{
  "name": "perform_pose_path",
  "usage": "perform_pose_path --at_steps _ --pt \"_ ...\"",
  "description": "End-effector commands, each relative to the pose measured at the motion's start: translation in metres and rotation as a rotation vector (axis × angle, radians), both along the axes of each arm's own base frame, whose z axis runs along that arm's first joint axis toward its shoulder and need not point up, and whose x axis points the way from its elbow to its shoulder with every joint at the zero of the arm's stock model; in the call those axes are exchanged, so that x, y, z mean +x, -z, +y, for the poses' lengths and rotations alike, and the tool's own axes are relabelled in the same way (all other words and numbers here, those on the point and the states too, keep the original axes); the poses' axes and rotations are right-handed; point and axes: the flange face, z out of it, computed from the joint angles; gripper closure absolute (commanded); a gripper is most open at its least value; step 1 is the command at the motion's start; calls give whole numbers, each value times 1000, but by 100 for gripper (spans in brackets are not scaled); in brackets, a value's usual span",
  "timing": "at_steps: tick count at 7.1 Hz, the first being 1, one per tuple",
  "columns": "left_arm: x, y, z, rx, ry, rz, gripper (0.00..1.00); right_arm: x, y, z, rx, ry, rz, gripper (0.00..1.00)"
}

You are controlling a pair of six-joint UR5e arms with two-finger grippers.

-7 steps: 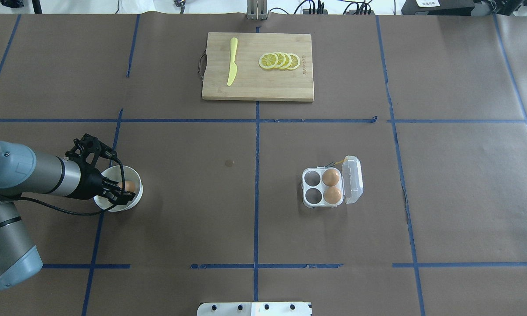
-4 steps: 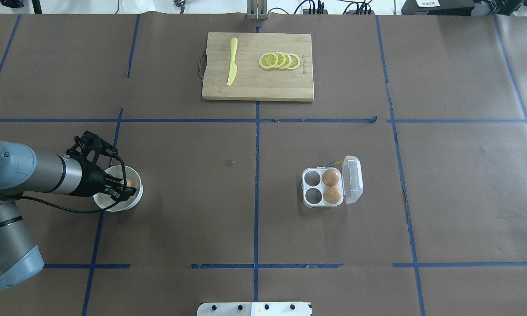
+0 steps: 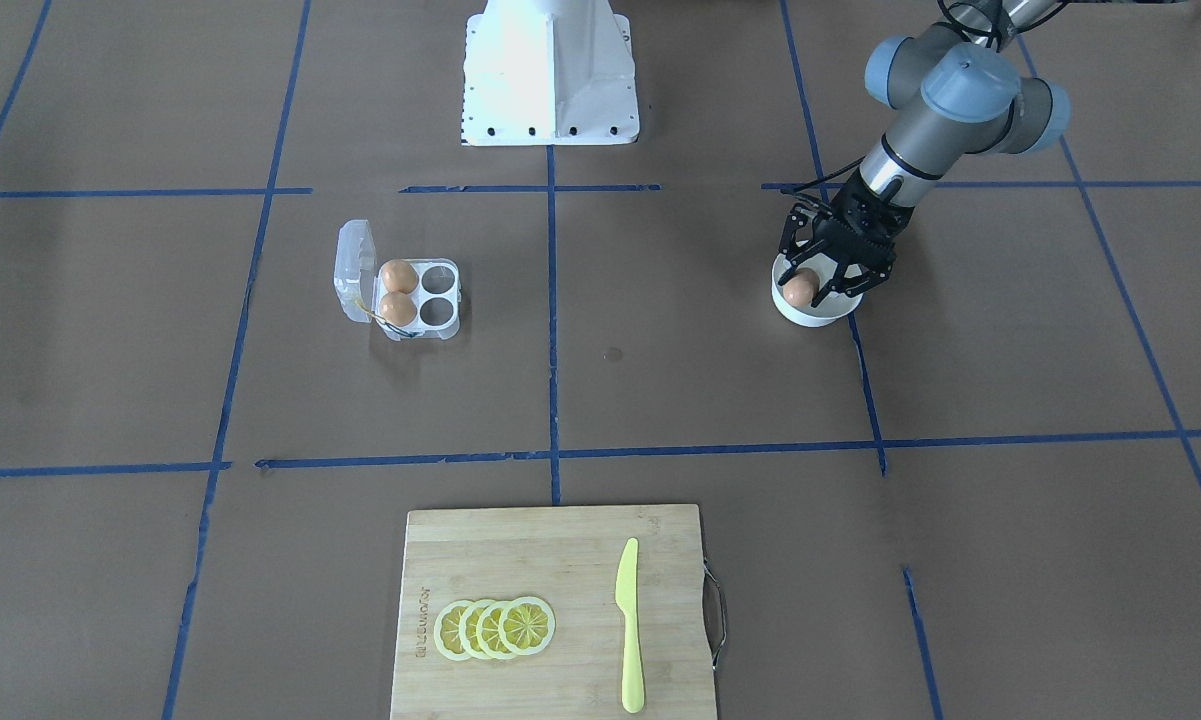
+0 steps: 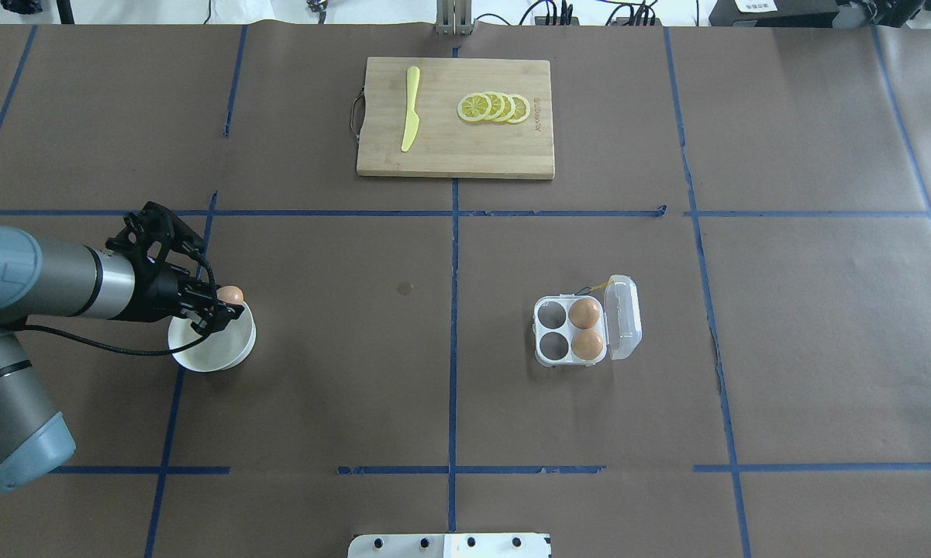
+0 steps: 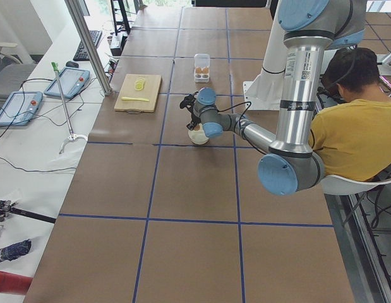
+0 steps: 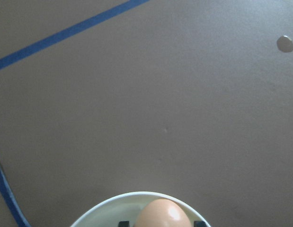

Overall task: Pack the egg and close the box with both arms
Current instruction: 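Carry the egg with the left gripper over to the clear egg carton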

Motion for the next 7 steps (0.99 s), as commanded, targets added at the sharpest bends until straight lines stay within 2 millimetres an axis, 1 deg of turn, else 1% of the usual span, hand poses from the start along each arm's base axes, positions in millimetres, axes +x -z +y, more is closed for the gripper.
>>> perform_pose_path --at_steps 1,2,3,4,5,6,7 --pt "-44 22 -34 203 15 -22 100 0 0 0 1 0 -1 0" --pt "-51 48 -48 378 -11 -26 100 0 0 0 1 0 -1 0" --pt "-42 76 -52 498 -19 31 100 0 0 0 1 0 -1 0" --pt "-36 98 -54 581 -6 121 100 0 1 0 1 -1 -4 0" --pt "-19 113 -62 633 7 202 100 1 2 0 2 -2 -6 0" --pt "21 137 -58 637 -21 283 100 1 3 -1 5 -2 -7 0" --pt "58 163 -49 676 -52 347 100 3 3 -1 5 -7 -7 0"
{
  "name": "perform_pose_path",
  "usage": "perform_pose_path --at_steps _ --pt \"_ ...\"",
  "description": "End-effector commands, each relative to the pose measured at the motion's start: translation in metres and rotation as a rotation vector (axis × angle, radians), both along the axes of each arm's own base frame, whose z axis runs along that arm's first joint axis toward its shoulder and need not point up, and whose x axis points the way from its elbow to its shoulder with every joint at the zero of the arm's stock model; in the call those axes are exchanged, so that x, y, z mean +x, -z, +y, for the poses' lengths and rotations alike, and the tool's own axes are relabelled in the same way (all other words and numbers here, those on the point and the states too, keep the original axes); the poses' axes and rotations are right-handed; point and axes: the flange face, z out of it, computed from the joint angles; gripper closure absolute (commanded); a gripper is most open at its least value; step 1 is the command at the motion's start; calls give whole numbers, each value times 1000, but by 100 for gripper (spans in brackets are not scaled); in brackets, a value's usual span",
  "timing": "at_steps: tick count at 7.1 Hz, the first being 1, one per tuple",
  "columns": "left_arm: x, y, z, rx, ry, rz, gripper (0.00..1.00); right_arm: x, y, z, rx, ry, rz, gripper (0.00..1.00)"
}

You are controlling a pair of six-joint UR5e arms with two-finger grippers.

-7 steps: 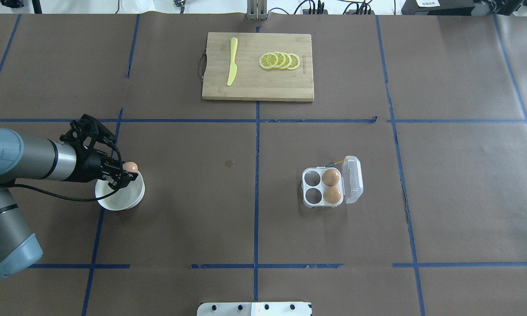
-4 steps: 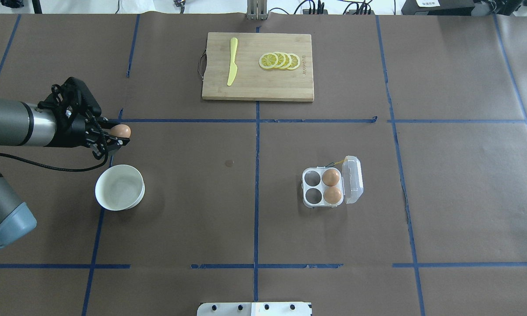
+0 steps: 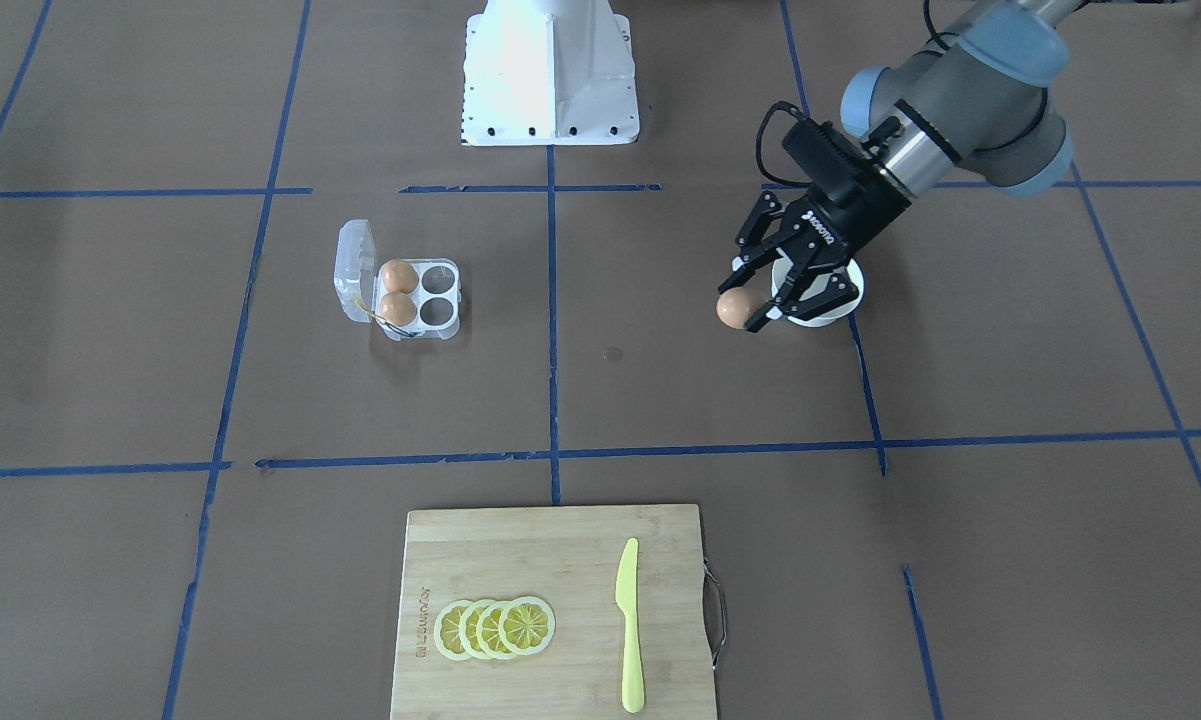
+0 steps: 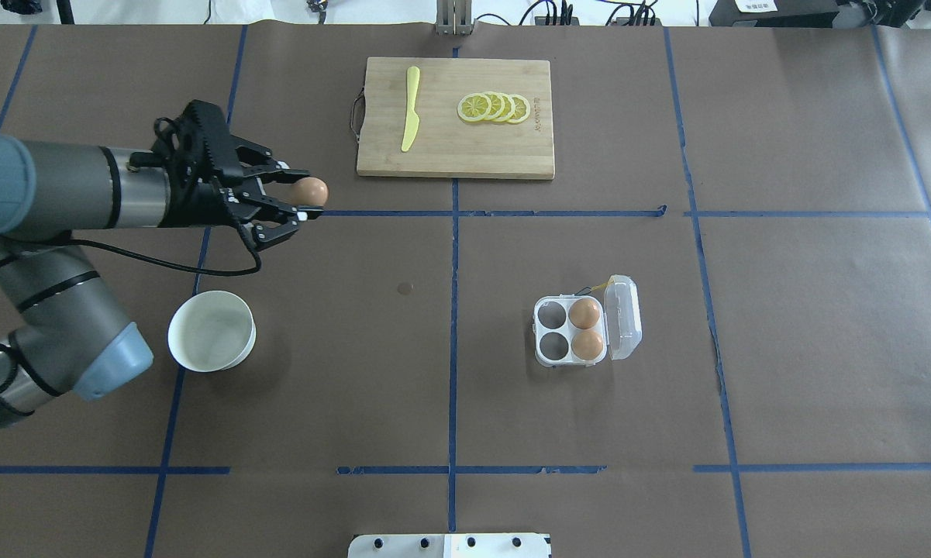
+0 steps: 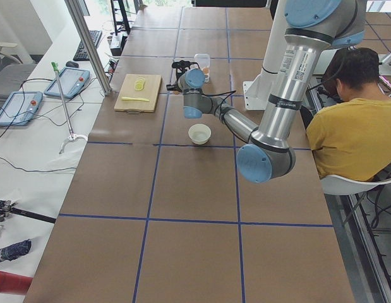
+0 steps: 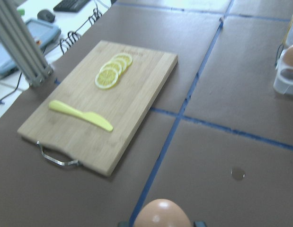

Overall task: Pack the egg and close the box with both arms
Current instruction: 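Carry the egg with the left gripper over to the clear egg carton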

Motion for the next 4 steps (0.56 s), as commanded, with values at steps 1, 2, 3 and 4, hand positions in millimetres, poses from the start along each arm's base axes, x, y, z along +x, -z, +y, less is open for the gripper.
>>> perform_pose_path --at_steps 1,2,3,4 --pt "76 41 28 76 -52 132 100 3 1 -1 3 -5 -1 0" --pt "127 55 53 73 -31 167 99 3 1 -1 2 -6 -1 0" --pt "166 67 80 55 0 185 96 3 2 -1 3 -8 -1 0" --pt "192 73 93 31 9 188 92 3 2 -1 4 -7 -1 0"
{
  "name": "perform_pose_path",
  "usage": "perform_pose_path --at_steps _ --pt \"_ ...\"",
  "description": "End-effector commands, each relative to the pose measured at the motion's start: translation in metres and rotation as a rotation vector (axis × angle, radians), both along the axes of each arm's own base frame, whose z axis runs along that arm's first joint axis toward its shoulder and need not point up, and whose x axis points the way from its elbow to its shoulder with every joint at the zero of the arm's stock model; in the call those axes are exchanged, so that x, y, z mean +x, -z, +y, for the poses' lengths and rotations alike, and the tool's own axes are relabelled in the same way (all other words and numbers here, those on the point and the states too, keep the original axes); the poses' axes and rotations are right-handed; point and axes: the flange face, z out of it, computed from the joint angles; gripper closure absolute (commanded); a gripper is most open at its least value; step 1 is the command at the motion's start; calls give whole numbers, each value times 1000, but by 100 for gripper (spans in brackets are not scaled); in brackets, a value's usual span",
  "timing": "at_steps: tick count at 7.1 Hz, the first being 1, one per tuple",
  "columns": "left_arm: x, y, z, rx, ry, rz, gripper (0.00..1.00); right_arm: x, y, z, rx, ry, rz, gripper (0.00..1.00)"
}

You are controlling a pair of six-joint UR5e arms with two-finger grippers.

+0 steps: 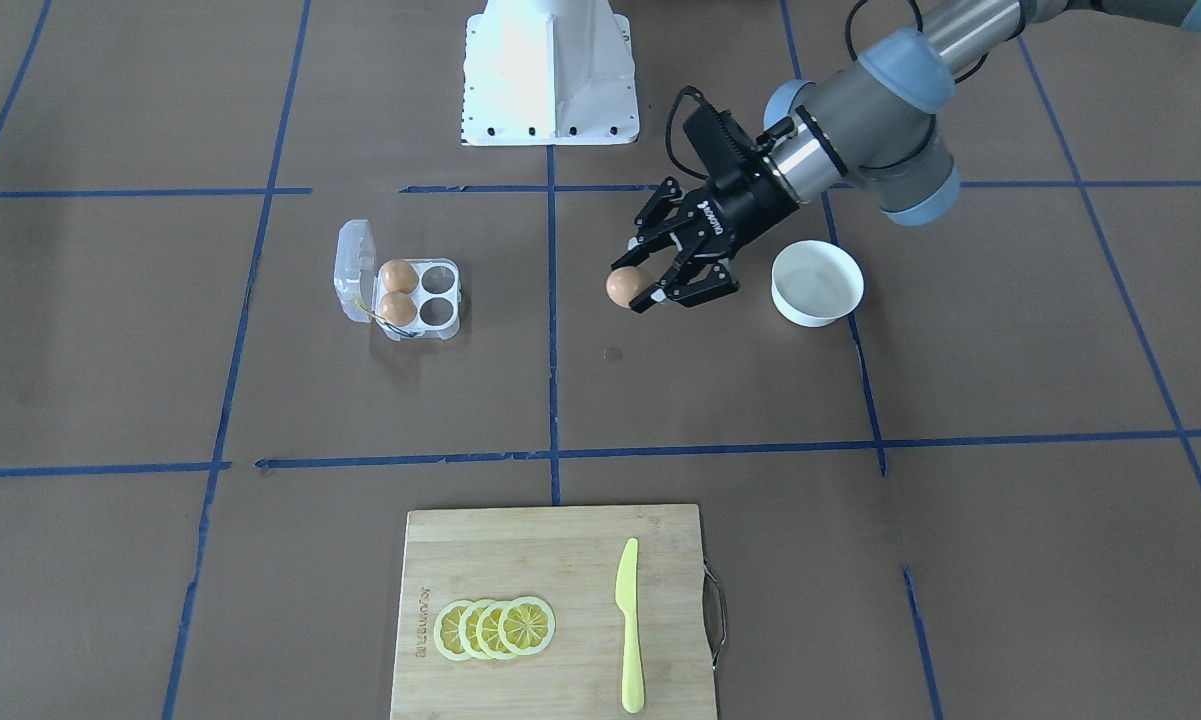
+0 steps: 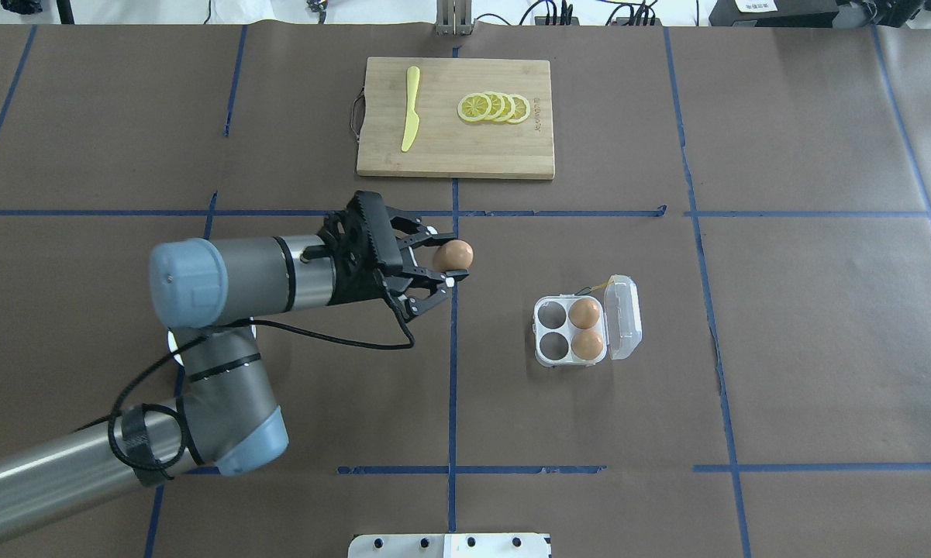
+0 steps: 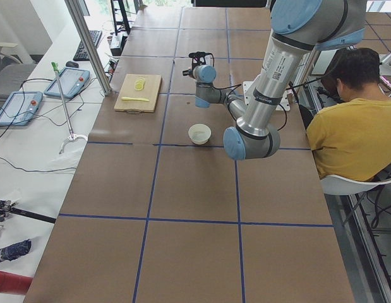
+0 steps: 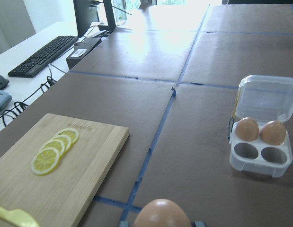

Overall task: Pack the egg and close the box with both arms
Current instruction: 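Carry the egg with the left gripper over to the clear egg carton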

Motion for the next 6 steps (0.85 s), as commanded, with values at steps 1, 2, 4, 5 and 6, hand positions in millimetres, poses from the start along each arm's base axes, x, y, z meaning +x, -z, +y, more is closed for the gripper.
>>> perform_pose_path --at_steps 1,2,4,5,6 --pt "65 15 30 -56 -13 10 86 0 1 -1 2 -1 0 0" --pt "95 25 44 -92 -19 15 86 0 1 -1 3 0 0 0" --pt "128 38 58 -108 2 8 86 2 0 0 0 -6 0 0" --pt "140 45 56 -110 1 1 86 4 0 0 0 -9 0 0" --pt "146 46 56 -112 -2 -5 82 4 0 1 -1 -9 0 0"
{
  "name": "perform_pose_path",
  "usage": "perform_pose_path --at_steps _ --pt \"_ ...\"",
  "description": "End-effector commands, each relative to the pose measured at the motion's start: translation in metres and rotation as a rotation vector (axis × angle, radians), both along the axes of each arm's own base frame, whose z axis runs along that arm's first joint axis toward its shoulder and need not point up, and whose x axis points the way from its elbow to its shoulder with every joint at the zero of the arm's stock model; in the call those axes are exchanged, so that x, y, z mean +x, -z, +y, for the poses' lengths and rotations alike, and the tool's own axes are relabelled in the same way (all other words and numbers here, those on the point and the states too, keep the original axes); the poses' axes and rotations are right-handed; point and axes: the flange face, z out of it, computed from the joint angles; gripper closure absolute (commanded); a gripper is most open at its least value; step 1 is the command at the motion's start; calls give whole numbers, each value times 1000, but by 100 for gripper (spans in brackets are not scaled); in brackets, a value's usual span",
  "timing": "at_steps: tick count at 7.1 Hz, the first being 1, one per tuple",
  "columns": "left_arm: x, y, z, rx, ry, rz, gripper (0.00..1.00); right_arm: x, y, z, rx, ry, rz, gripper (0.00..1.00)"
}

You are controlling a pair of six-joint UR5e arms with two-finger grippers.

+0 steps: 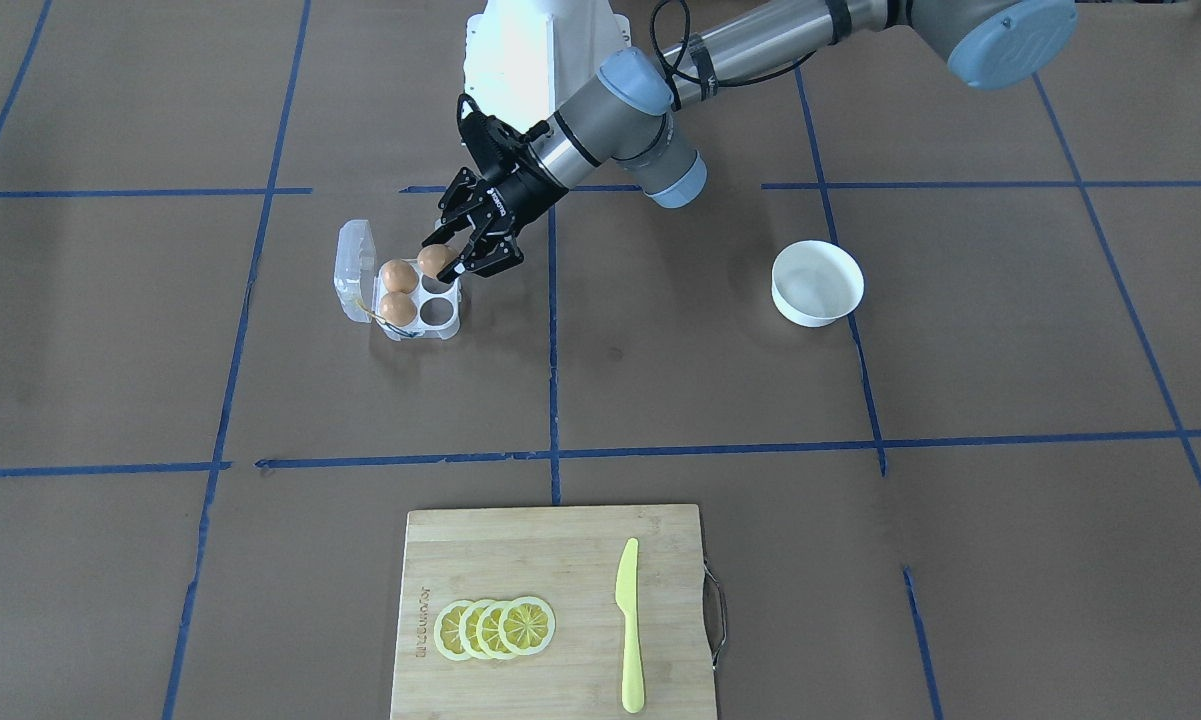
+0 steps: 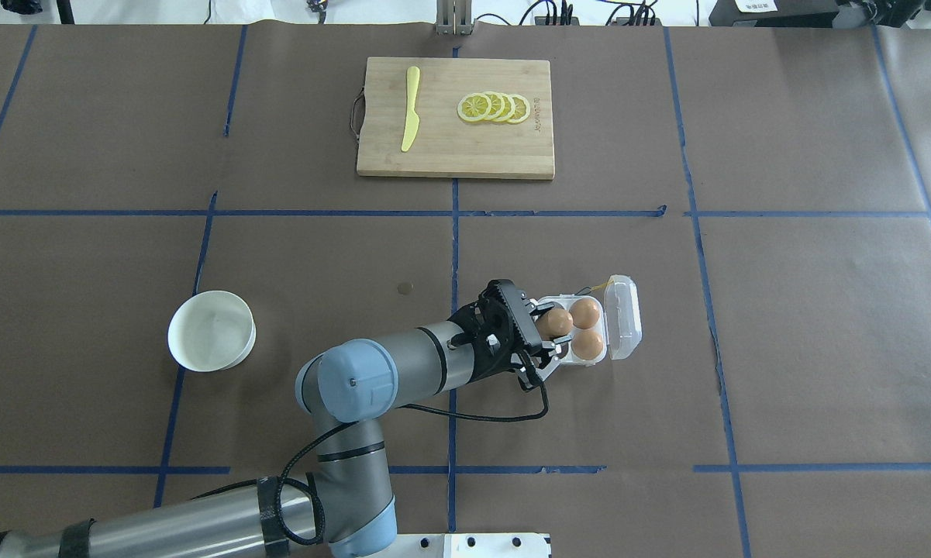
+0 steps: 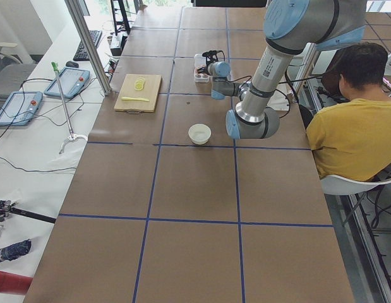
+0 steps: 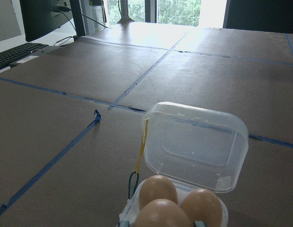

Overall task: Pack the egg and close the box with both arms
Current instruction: 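Lower the egg into the empty carton cup and open the left gripper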

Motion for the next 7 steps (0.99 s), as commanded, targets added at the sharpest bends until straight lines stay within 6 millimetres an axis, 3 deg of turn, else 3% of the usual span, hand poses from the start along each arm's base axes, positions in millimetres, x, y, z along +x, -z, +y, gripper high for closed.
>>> perform_pose_path --at_steps 1,2,5,6,7 --pt "14 3 3 -4 -7 -12 77 1 -1 1 0 0 0 0" --pt "14 3 3 -4 -7 -12 72 1 -1 1 0 0 0 0" --pt "13 3 2 -4 -6 -12 27 1 -1 1 -2 0 0 0" --pt "13 3 2 -4 -6 -12 4 1 -1 1 0 0 0 0" --pt "12 3 1 -4 -4 -10 0 1 -1 1 0 0 0 0"
